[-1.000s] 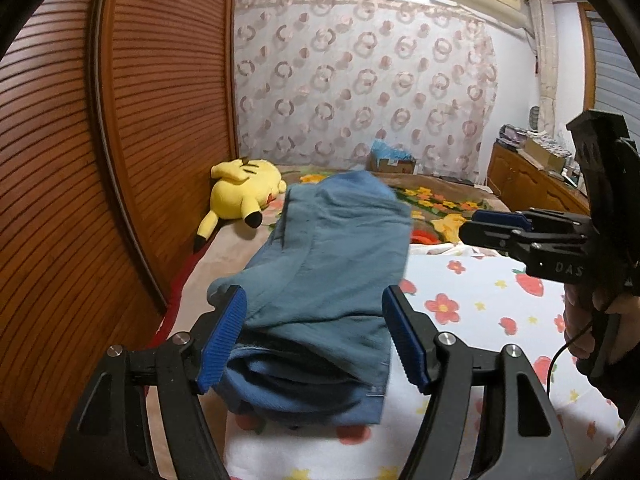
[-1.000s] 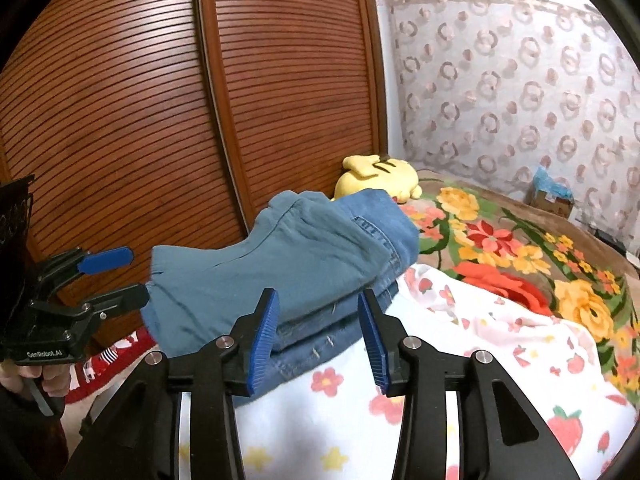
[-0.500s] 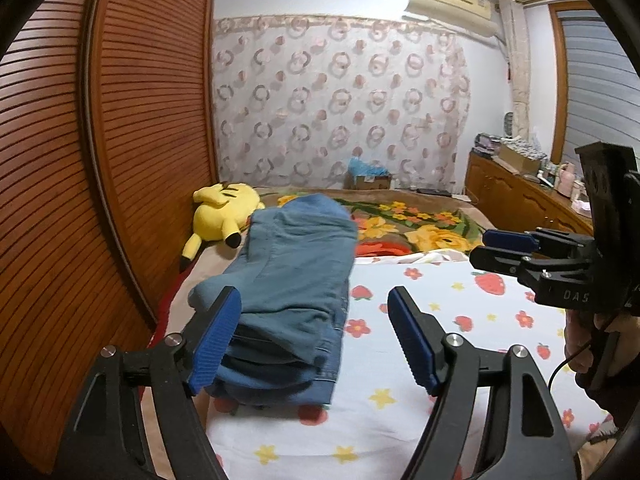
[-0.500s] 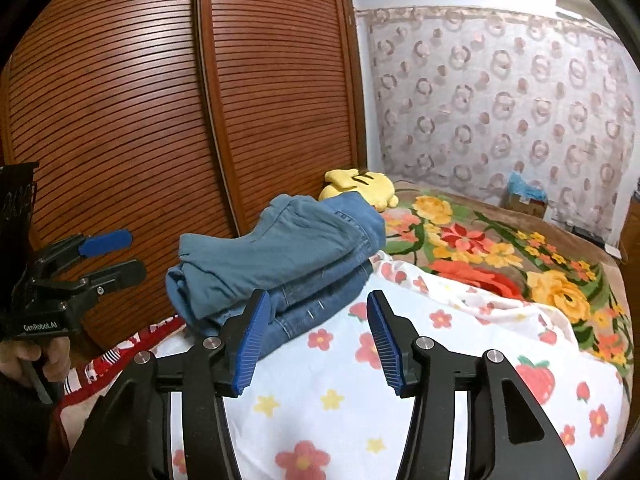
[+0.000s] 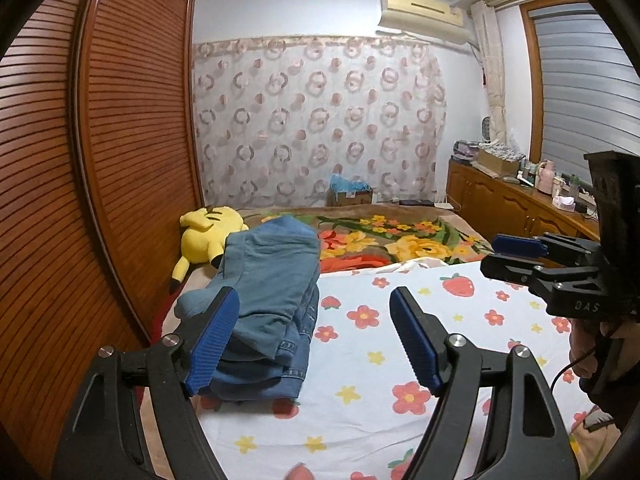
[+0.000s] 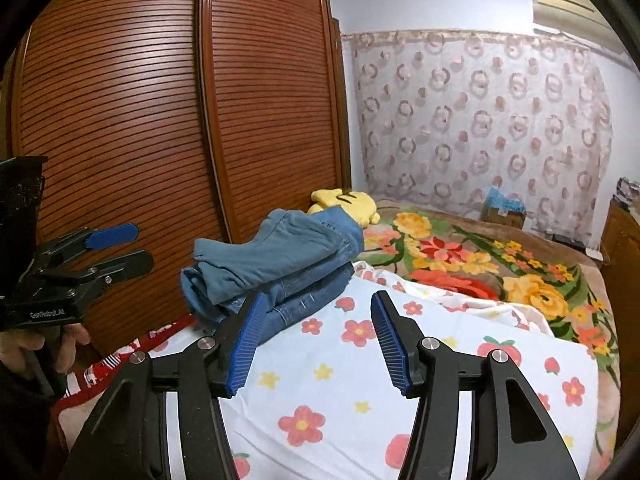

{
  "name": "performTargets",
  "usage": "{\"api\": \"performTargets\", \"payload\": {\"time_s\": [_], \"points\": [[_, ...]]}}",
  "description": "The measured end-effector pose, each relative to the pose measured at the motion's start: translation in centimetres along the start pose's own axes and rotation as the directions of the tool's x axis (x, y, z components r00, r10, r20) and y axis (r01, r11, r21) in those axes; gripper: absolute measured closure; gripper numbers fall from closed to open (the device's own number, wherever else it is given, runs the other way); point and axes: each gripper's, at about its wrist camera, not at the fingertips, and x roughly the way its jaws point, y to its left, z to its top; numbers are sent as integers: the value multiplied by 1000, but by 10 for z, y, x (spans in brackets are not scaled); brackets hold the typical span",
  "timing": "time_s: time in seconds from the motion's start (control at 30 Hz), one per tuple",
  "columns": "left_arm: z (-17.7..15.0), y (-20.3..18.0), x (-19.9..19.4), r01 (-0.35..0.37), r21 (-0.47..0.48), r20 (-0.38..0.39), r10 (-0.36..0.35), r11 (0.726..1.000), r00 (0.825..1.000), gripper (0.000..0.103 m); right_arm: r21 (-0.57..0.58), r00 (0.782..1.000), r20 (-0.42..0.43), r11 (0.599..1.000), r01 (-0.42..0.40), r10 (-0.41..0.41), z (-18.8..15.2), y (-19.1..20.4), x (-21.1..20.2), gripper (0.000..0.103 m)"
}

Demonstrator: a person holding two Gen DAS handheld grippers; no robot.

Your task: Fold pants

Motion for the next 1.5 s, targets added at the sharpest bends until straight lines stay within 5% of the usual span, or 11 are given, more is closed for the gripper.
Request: {"api": "performTargets", "payload": {"time_s": [0.23, 0.97, 1.5], "points": [[1, -15, -8, -10, 15, 8, 9, 1000, 1000, 24, 16, 999, 29, 999, 45, -45, -12, 13, -31, 38], [-12, -100, -28, 137, 26, -9, -137, 990, 991, 24, 108, 961, 76, 960, 258, -267, -47, 61, -117, 36], [-37, -133, -24, 148, 54, -65, -144, 988, 987, 24, 187, 926, 30, 912, 365, -376, -53, 78, -120, 24]]}}
